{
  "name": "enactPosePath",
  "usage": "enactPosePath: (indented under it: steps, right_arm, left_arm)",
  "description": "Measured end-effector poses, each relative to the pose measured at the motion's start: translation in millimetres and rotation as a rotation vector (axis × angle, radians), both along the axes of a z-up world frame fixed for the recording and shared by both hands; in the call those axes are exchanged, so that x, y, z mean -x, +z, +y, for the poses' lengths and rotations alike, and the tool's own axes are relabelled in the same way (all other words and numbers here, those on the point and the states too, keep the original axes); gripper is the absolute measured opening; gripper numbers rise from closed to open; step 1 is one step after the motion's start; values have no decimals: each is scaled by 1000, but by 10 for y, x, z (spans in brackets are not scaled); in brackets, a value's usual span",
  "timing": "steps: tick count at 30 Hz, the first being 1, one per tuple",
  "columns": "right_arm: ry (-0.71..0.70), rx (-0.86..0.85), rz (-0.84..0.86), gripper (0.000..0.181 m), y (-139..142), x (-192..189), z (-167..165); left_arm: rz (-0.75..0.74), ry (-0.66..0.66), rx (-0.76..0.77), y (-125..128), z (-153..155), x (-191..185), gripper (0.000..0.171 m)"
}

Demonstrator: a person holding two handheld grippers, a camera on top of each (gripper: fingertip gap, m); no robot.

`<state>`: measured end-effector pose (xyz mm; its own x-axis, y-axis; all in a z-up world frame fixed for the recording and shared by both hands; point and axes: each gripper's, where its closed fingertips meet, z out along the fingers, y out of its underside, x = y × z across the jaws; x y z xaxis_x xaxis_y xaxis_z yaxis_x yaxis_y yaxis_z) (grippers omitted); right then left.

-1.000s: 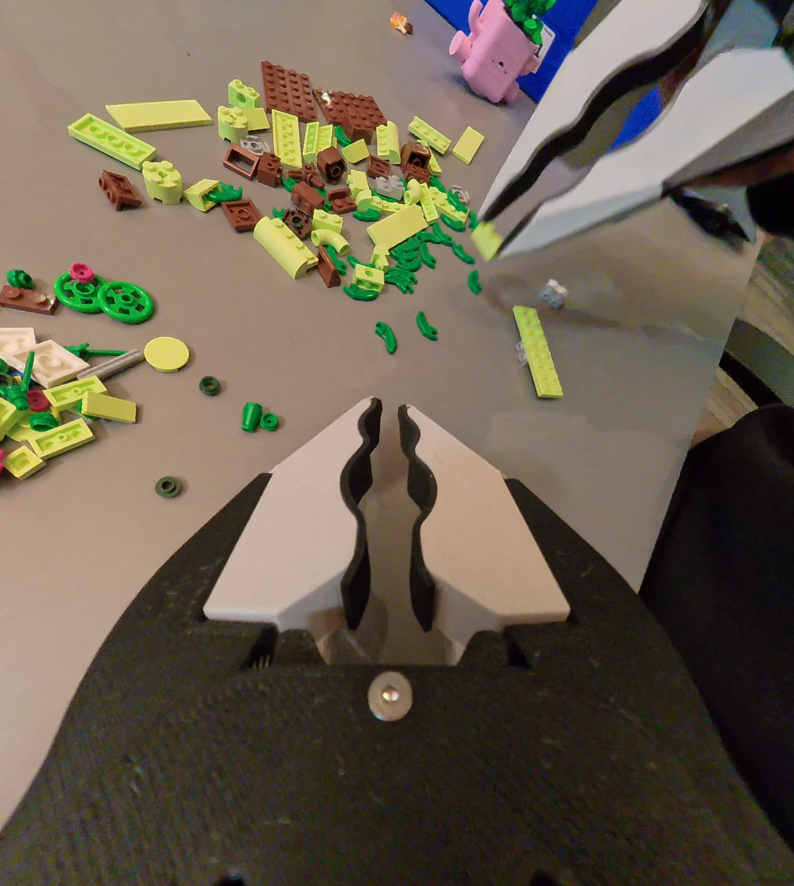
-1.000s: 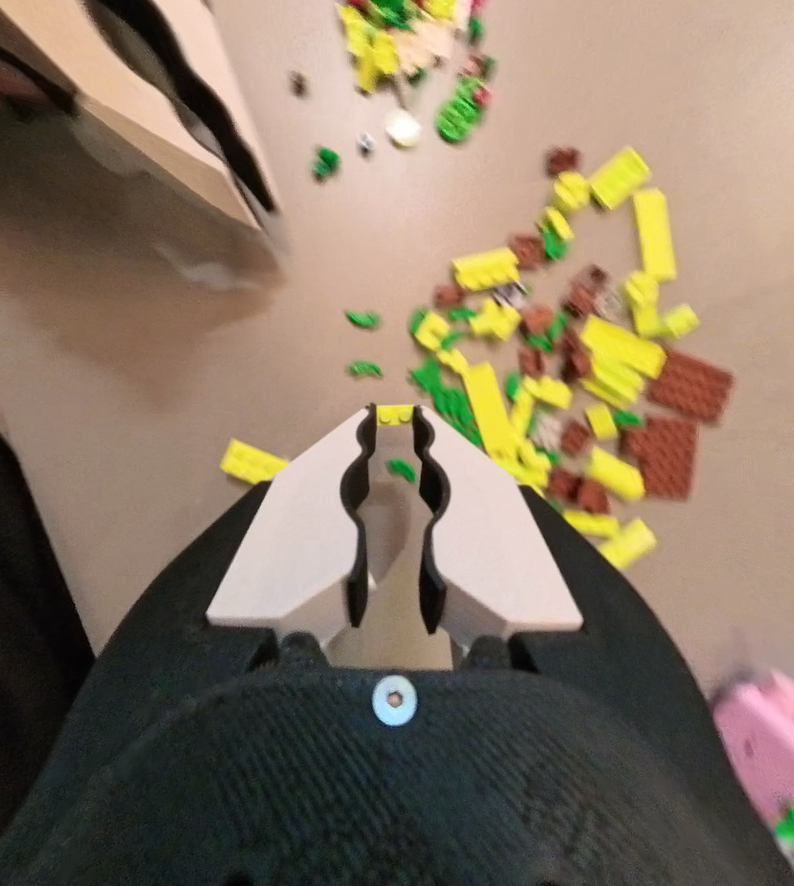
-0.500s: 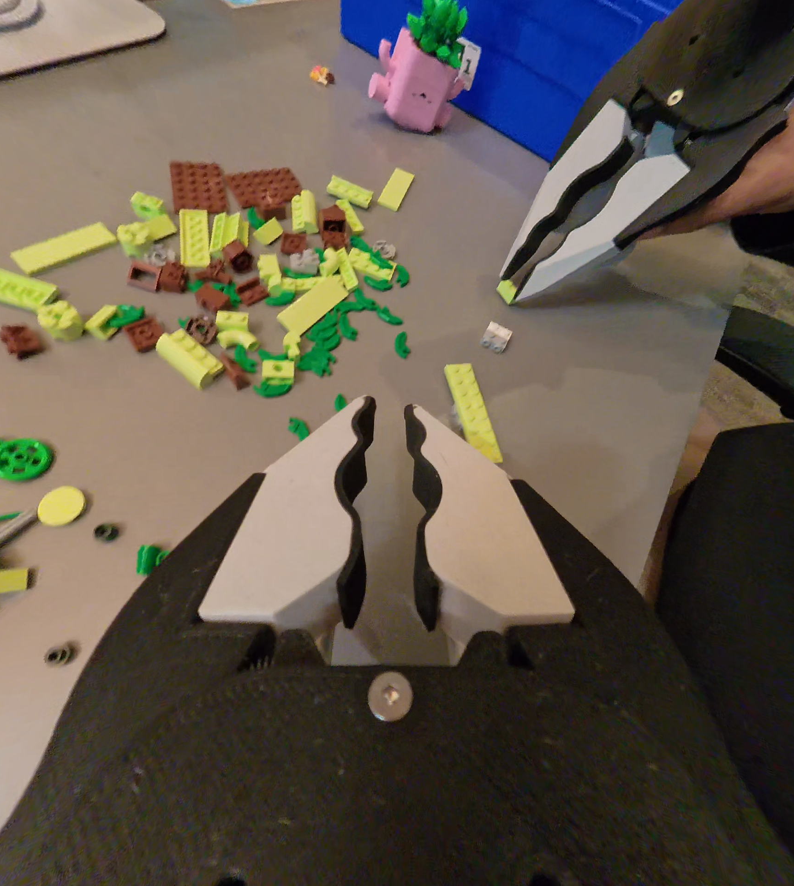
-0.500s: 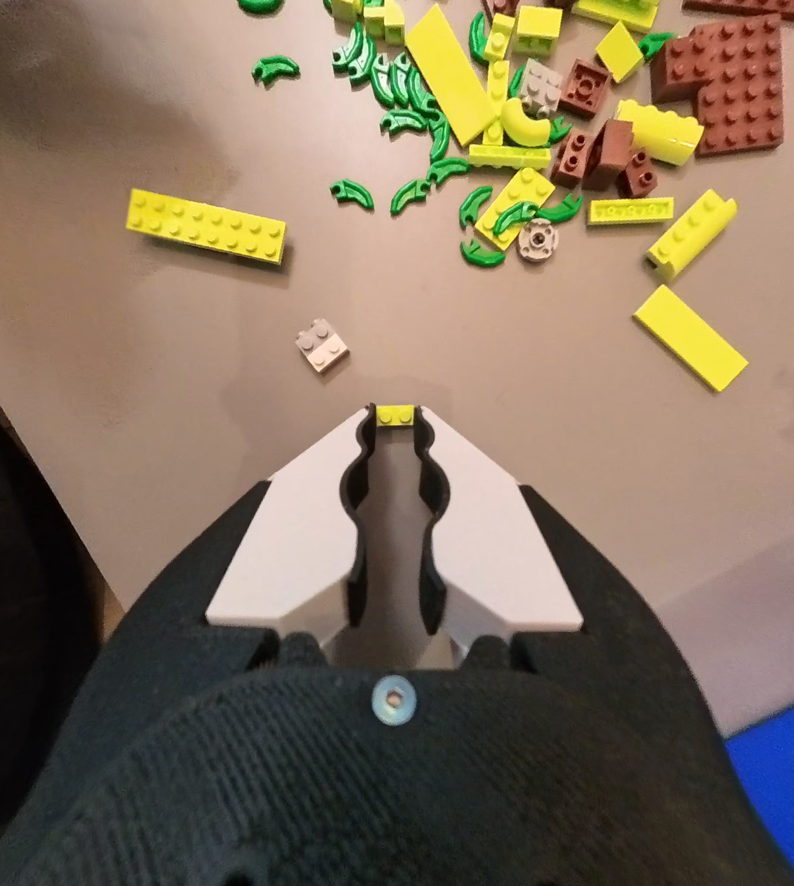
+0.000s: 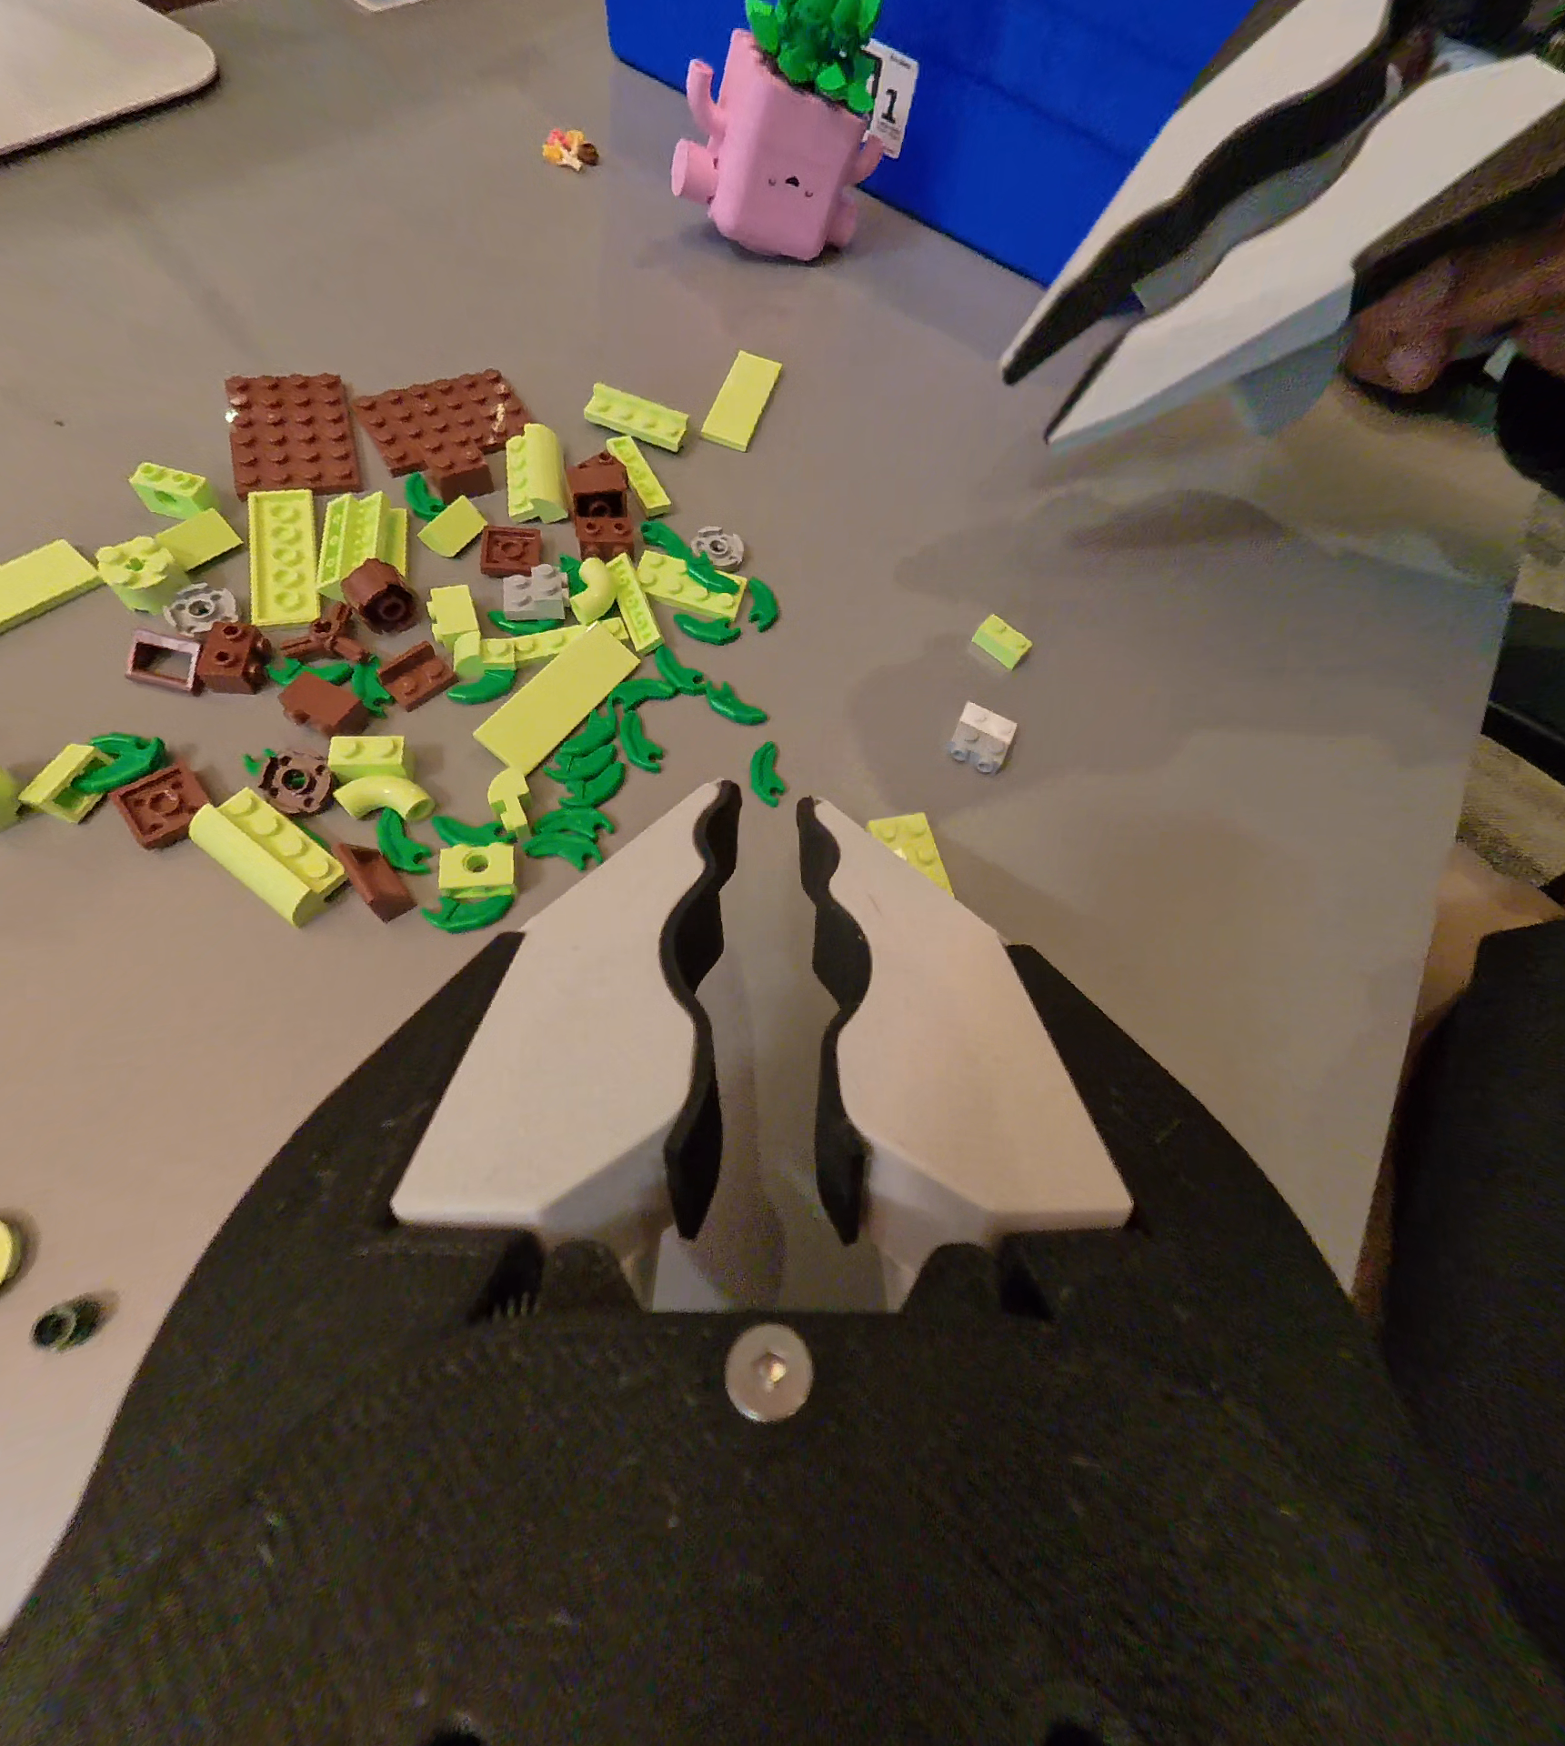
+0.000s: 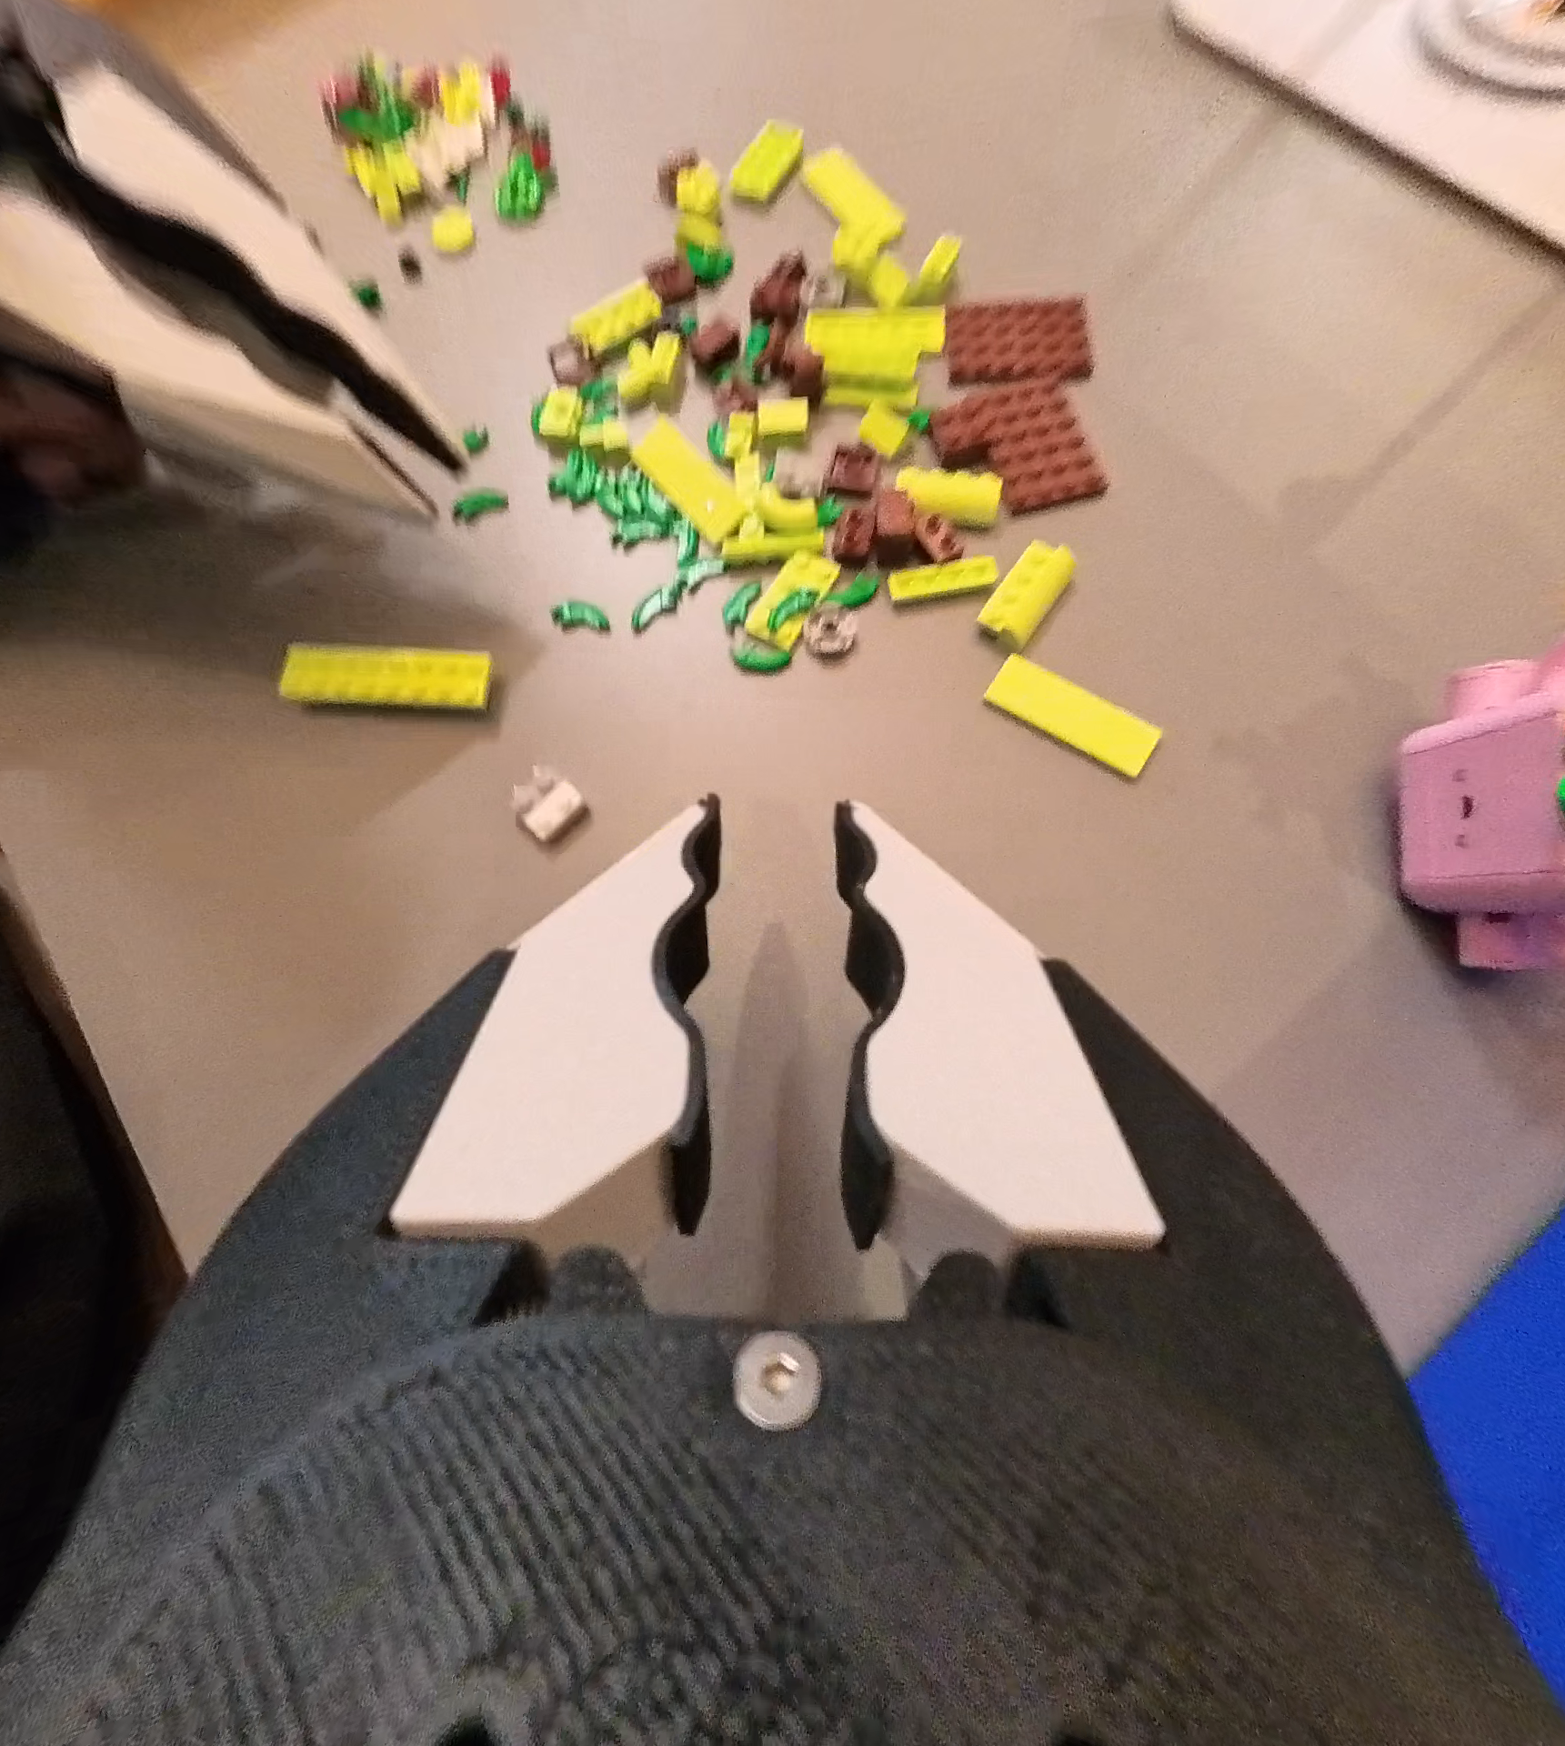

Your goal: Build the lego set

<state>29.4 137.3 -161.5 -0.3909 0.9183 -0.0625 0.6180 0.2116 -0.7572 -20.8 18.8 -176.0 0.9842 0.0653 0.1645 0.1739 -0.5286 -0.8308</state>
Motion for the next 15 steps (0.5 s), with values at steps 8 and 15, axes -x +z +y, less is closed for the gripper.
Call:
enactPosePath:
  steps: [8,15]
  right_arm:
    - [-140,89,226,18,-62,156,74]
    - [-175,213,237,15,-18,111,171]
  left_arm:
    - [73,-14,-73,48,57,-62,8]
    - [33,-9,-74,39,56,-43,10]
